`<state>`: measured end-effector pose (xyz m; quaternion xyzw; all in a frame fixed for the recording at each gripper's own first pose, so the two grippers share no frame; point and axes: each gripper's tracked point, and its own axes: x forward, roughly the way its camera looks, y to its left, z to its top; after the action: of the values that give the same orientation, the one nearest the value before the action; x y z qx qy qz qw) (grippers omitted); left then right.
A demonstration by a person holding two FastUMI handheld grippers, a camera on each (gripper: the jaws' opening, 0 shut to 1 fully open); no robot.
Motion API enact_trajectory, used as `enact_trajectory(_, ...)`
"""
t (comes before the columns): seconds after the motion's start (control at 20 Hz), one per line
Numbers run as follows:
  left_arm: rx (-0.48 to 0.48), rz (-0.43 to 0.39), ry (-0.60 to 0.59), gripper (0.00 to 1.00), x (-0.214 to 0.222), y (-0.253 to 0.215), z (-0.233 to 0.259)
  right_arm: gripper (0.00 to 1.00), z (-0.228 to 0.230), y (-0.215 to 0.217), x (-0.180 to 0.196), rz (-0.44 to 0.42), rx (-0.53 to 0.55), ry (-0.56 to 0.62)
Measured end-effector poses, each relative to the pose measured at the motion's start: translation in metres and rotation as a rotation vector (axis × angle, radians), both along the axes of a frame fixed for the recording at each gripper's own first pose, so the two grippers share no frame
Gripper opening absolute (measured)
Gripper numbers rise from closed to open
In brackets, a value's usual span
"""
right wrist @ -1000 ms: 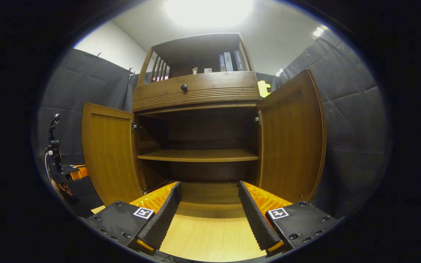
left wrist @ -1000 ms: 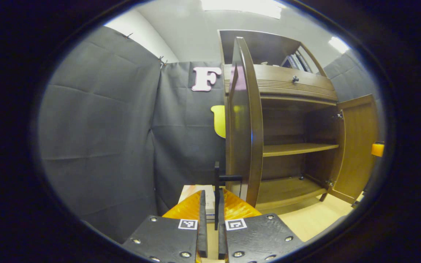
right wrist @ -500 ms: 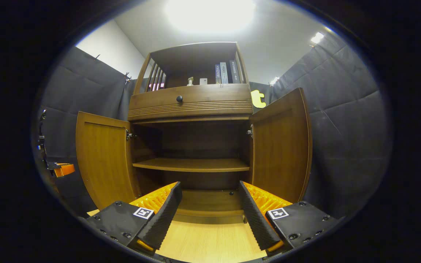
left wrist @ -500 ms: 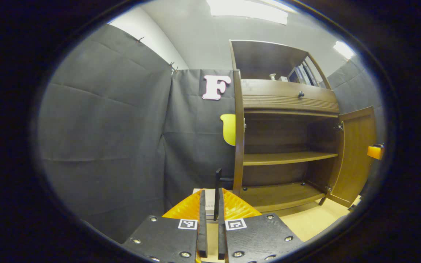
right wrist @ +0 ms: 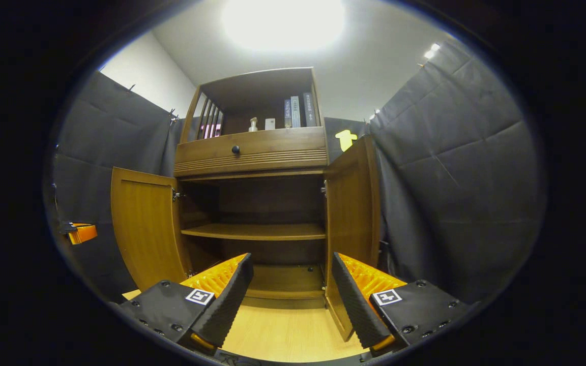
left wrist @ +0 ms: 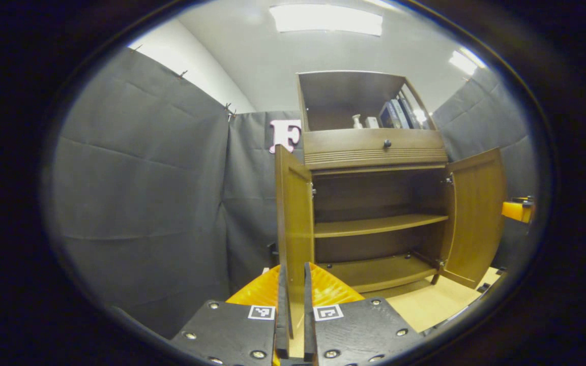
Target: Open the right door of the double-door shoe cabinet with the right hand, and open the left door with the left hand.
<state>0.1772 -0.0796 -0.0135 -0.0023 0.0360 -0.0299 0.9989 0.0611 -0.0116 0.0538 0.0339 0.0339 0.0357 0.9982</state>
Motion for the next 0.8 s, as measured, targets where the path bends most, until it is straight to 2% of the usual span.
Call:
enact_trajectory(0.2, -0.002, -0.006, 0.008, 0.15, 0.001, -0.007, 0.003, 0.97, 0.001, -0.025, -0.018, -0.016, -0.009, -0.009)
enact_trajectory(0.35, 0.000, -0.006, 0.015, 0.13, 0.003, -0.010, 0.000, 0.96, -0.002, -0.035, -0.026, -0.022, -0.014, -0.010)
enact_trajectory(0.6, 0.017, 0.014, 0.008, 0.11, 0.002, -0.008, 0.002, 0.96, -0.001, -0.041, -0.032, -0.017, -0.017, -0.011)
enact_trajectory(0.8, 0.021, 0.017, 0.001, 0.14, 0.000, -0.008, 0.002, 0.96, -0.001, -0.040, -0.031, -0.009, -0.018, -0.013)
